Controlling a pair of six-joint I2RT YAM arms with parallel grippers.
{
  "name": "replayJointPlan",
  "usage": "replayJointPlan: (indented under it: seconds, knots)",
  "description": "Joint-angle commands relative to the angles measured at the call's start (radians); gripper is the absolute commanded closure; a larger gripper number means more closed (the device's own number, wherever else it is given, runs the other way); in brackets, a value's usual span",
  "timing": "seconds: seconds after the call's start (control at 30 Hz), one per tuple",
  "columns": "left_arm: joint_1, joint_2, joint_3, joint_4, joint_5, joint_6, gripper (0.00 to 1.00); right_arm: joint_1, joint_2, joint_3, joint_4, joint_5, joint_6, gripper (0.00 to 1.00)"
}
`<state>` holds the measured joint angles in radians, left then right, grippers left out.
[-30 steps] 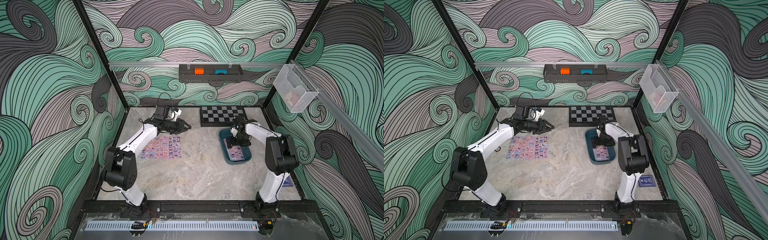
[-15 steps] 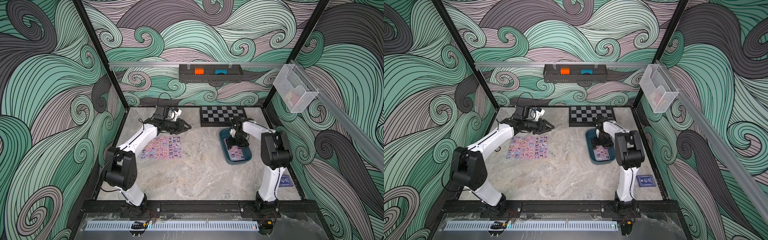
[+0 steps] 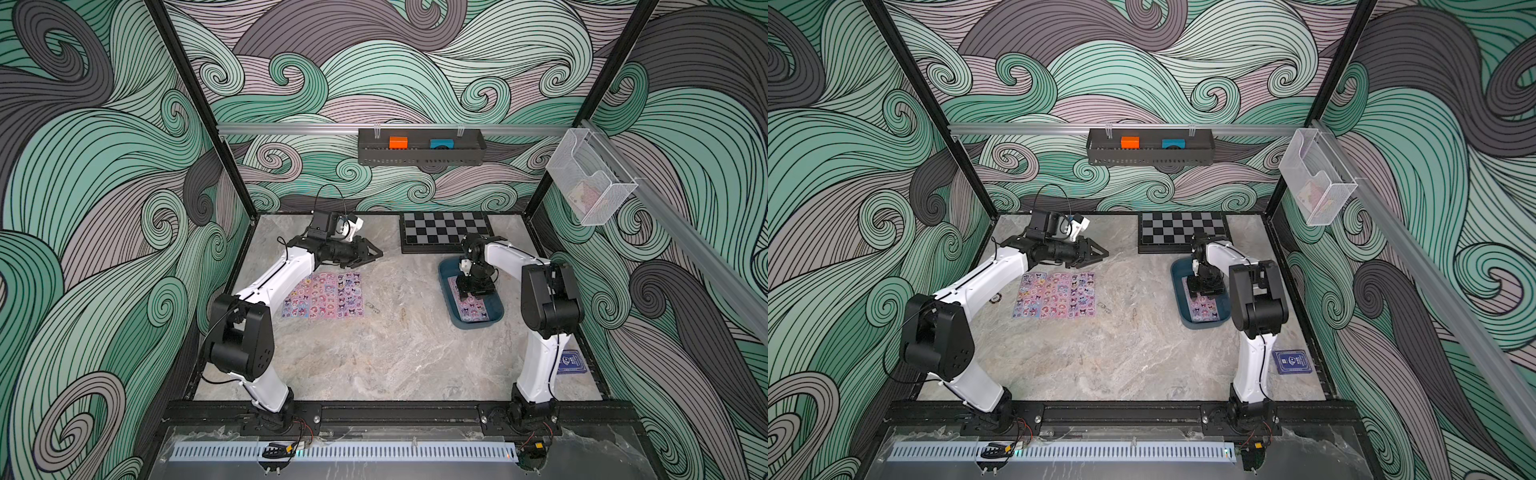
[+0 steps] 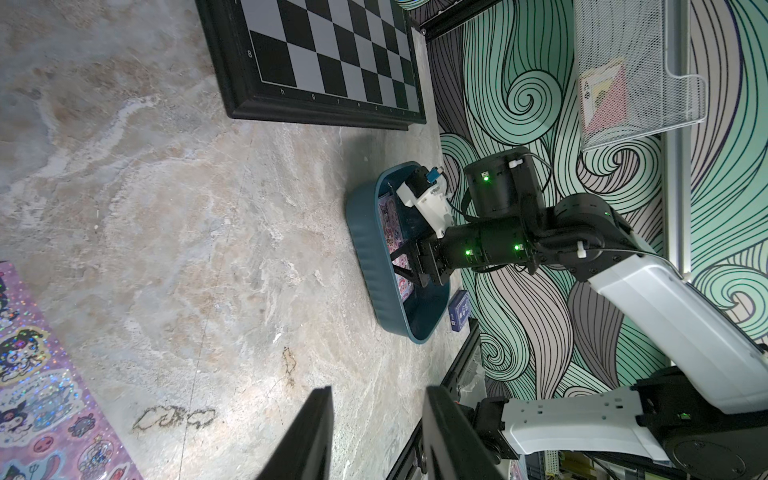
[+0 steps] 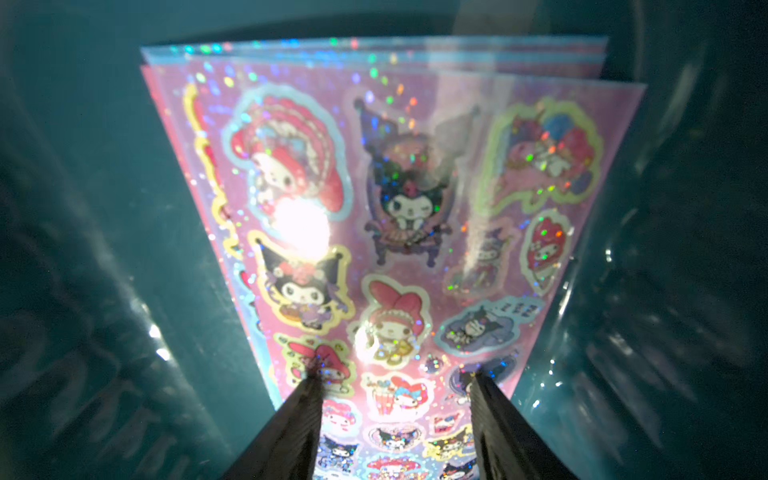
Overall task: Take the stickers out of the storage box
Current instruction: Pick up the sticker from the storage box.
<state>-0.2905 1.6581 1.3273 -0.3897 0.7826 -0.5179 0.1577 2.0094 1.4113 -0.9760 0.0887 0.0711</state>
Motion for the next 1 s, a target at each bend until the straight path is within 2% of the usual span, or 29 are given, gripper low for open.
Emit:
replayJointPlan:
  seconds: [0.0, 0.03, 0.1, 0.37, 0.5, 0.73, 0.97]
  knots:
    - [-0.001, -0.011, 0.048, -0.011, 0.016, 0.026, 0.6, 0.002, -0.02, 0.023, -0.017, -0.016, 0.001, 0.17]
    - [-0.001, -0.008, 0.047, -0.011, 0.016, 0.026, 0.6, 0.004, -0.027, 0.019, -0.016, -0.008, 0.002, 0.09]
    - [-0.001, -0.003, 0.047, -0.008, 0.019, 0.023, 0.6, 0.006, -0.032, 0.016, -0.015, 0.005, 0.001, 0.02]
    - [-0.001, 0.006, 0.053, -0.009, 0.021, 0.032, 0.6, 0.006, 0.045, 0.039, -0.026, 0.004, 0.016, 0.01]
    - [0.002, 0.005, 0.055, -0.017, 0.022, 0.04, 0.6, 0.003, 0.082, 0.068, -0.044, -0.021, 0.023, 0.07]
    - [0.008, 0.001, 0.054, -0.021, 0.023, 0.047, 0.6, 0.003, 0.142, 0.104, -0.054, -0.071, 0.02, 0.27]
    - [0.01, 0.006, 0.053, -0.02, 0.022, 0.045, 0.6, 0.001, 0.032, 0.077, -0.054, -0.082, 0.022, 0.3]
